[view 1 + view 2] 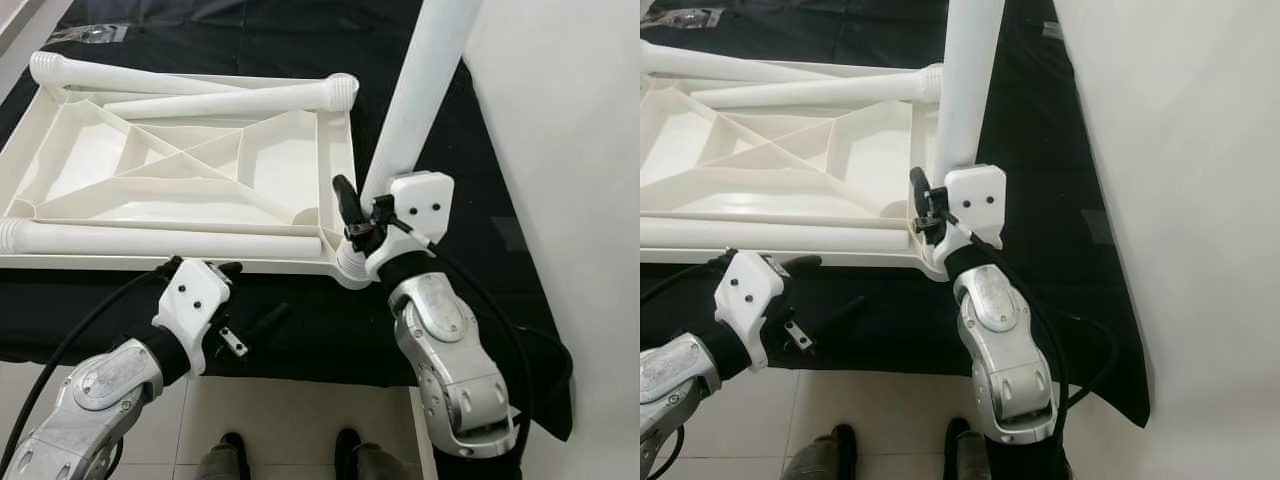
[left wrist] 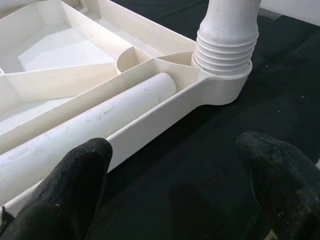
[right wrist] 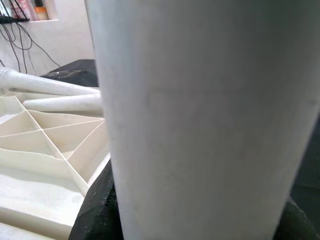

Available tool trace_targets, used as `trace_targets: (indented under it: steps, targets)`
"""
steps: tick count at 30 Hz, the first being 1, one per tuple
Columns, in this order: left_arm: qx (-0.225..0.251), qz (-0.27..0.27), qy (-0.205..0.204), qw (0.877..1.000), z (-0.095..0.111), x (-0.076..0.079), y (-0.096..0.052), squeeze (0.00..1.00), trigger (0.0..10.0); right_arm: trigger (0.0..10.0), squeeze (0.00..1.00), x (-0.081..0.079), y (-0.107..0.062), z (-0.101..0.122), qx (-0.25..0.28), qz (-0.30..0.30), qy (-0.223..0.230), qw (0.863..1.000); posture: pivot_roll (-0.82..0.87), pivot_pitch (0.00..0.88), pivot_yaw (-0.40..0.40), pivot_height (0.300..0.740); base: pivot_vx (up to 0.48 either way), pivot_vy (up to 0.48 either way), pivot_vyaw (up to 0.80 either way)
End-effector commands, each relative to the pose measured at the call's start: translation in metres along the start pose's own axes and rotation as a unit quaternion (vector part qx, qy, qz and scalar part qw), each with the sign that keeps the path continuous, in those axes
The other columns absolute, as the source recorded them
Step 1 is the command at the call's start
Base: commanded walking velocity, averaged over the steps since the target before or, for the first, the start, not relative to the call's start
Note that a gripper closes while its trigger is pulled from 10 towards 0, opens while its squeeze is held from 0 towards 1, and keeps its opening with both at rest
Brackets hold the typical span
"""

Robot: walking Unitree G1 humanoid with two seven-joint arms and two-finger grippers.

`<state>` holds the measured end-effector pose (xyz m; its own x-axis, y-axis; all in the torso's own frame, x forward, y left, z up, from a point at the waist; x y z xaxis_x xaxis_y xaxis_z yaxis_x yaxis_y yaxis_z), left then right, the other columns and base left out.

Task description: Building children table

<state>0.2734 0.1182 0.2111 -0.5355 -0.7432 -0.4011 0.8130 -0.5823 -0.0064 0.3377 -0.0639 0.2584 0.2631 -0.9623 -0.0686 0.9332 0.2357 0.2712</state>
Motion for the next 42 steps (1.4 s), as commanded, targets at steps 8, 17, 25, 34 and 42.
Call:
trace_targets:
  steps: [8, 17, 25, 34, 42]
  targets:
    - [-0.002, -0.010, -0.006, 1.000, -0.003, 0.004, 0.001, 0.00, 10.0, 10.0, 1.00, 0.009, -0.005, -0.046, -0.077, 0.021, 0.020, 0.997, 0.10, 0.347, -0.051, 0.740, 0.000, 0.000, 0.00]
    - [0.002, -0.012, -0.003, 1.000, -0.002, 0.004, 0.003, 0.00, 10.0, 0.7, 0.00, -0.002, 0.015, -0.004, -0.018, 0.161, 0.052, 0.985, 0.10, 0.329, -0.053, 0.740, 0.000, 0.000, 0.00]
    - [0.004, -0.007, -0.002, 1.000, -0.002, 0.003, 0.003, 0.00, 10.0, 0.0, 0.00, 0.014, 0.037, 0.010, -0.009, 0.172, 0.039, 0.984, 0.11, 0.323, -0.068, 0.740, 0.000, 0.000, 0.00]
    - [0.002, 0.004, 0.003, 1.000, -0.002, -0.004, 0.002, 0.00, 10.0, 10.0, 0.00, 0.007, 0.039, 0.001, -0.037, 0.187, 0.008, 0.982, 0.11, 0.324, -0.068, 0.740, 0.000, 0.000, 0.00]
    - [0.004, 0.009, 0.008, 1.000, -0.001, -0.008, 0.004, 0.00, 10.0, 10.0, 1.00, -0.009, 0.047, 0.019, -0.022, 0.244, 0.006, 0.970, 0.11, 0.319, -0.066, 0.740, 0.000, 0.000, 0.00]
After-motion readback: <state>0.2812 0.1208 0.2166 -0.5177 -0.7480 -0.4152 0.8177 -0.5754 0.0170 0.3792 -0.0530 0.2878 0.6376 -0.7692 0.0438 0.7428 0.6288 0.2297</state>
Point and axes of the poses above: a point about 5 cm out from each wrist's last joint towards the gripper, its own y axis pointing out of the wrist towards the gripper, its own z axis along the axis of the wrist's last joint, x = y × z, the point moved 6 cm from there along y, pointing out of the wrist towards the gripper, and after that the axes turned 7 degrees about y, right-handed, at the moved point
